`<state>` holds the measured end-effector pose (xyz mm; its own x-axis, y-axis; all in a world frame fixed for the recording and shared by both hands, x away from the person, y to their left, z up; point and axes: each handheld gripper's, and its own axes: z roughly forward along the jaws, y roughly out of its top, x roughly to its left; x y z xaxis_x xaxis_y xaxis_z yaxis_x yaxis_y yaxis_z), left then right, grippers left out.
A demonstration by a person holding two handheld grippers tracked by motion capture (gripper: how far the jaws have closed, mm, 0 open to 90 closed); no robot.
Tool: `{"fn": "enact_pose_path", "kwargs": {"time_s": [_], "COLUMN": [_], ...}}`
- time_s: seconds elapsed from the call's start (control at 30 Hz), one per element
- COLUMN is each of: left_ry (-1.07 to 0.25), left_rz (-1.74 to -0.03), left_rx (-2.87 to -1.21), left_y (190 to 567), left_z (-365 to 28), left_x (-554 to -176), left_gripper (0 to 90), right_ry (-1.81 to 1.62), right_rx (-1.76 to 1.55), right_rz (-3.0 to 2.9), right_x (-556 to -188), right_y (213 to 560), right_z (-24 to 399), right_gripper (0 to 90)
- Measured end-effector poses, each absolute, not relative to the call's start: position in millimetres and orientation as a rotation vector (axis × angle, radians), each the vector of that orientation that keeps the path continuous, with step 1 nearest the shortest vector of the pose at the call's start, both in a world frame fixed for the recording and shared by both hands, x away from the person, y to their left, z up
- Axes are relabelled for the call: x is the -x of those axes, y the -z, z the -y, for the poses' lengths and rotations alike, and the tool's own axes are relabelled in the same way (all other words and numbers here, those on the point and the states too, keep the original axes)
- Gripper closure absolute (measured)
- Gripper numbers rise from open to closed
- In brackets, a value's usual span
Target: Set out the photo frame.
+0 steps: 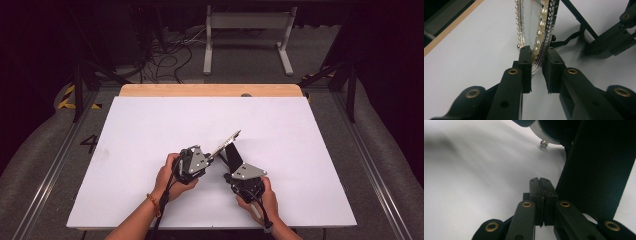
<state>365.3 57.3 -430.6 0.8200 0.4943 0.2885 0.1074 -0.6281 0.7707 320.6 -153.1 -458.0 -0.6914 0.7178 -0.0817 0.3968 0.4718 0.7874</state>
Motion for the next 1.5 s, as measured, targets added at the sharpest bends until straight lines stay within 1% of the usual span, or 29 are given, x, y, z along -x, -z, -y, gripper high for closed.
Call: {"fn": "enact_pose_path", "kwargs": {"time_s": [0.07, 0.13, 0.17, 0.2, 0.23, 0.27, 0.3, 0.33, 0.53, 0.6, 0.93, 1.2, 1.33, 1.4, 1.5], "left_ry": [-0.603, -0.607, -0.606, -0.607, -0.585, -0.573, -0.593, -0.593, -0.621, -0.644, -0.688, -0.689, -0.668, -0.637, -0.645], "left_rz": [-0.452, -0.456, -0.448, -0.456, -0.453, -0.431, -0.412, -0.412, -0.411, -0.395, -0.387, -0.396, -0.392, -0.397, -0.379], "left_rx": [-2.196, -2.191, -2.195, -2.197, -2.196, -2.199, -2.207, -2.207, -2.233, -2.245, -2.286, -2.292, -2.269, -2.261, -2.255], "left_y": [433, 437, 439, 440, 442, 443, 443, 443, 441, 439, 437, 436, 435, 434, 435], "left_z": [-57, -57, -57, -57, -58, -58, -56, -56, -54, -54, -50, -51, -54, -56, -54], "left_x": [-368, -372, -374, -376, -378, -378, -376, -376, -373, -371, -356, -348, -349, -349, -349], "left_gripper": [68.6, 64.7, 64.5, 65.0, 67.5, 72.3, 76.4, 77.9, 78.7, 80.2, 79.6, 77.8, 77.5, 78.0, 77.7], "right_ry": [-1.093, -1.098, -1.096, -1.096, -1.091, -1.086, -1.079, -1.074, -1.064, -1.064, -1.067, -1.073, -1.103, -1.106, -1.113], "right_rx": [-0.931, -0.932, -0.934, -0.931, -0.927, -0.928, -0.925, -0.924, -0.926, -0.927, -0.947, -0.947, -0.971, -0.971, -0.984], "right_rz": [-2.318, -2.318, -2.317, -2.317, -2.318, -2.316, -2.314, -2.311, -2.291, -2.291, -2.294, -2.291, -2.288, -2.282, -2.280], "right_x": [-320, -320, -321, -321, -321, -320, -320, -320, -320, -321, -323, -325, -328, -329, -331], "right_y": [457, 457, 457, 457, 457, 457, 457, 457, 458, 459, 459, 461, 460, 460, 460], "right_z": [154, 154, 155, 155, 154, 154, 154, 154, 156, 156, 160, 164, 169, 171, 173], "right_gripper": [89.4, 90.0, 90.0, 90.0, 90.0, 90.0, 90.0, 90.0, 90.0, 90.0, 90.0, 90.0, 90.0, 89.2, 89.7]}}
